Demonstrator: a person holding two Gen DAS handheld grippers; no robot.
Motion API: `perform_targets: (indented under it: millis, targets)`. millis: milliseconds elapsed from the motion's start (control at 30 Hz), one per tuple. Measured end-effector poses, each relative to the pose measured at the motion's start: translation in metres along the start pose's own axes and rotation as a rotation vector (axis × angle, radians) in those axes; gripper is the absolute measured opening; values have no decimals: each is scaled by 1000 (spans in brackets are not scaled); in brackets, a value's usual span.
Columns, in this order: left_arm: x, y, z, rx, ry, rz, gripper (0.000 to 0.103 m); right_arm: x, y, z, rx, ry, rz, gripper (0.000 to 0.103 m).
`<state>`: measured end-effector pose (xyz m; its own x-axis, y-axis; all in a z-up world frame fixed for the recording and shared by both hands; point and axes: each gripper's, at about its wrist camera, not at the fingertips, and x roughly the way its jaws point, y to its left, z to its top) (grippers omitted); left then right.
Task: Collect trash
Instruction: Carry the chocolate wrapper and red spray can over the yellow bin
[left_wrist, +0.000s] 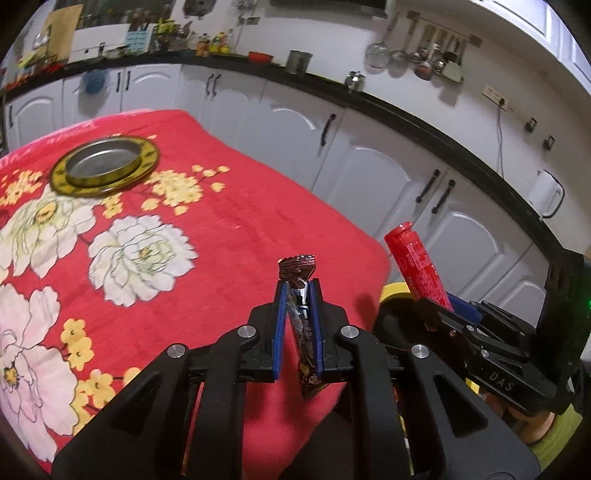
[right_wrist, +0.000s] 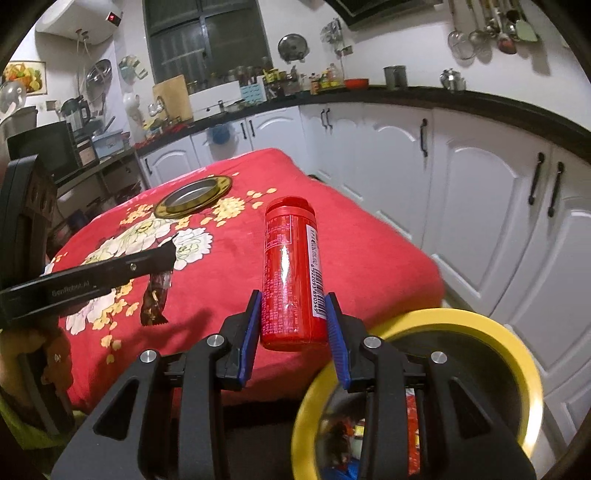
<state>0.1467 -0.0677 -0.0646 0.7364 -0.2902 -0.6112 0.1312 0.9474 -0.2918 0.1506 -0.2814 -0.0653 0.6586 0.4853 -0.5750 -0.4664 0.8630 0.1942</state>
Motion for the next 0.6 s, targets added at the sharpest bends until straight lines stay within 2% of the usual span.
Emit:
perform_targets:
  millis: [600]
  targets:
    - [-6, -66, 1, 143, -9, -71, 7, -67, -37, -18, 62, -84, -103, 33]
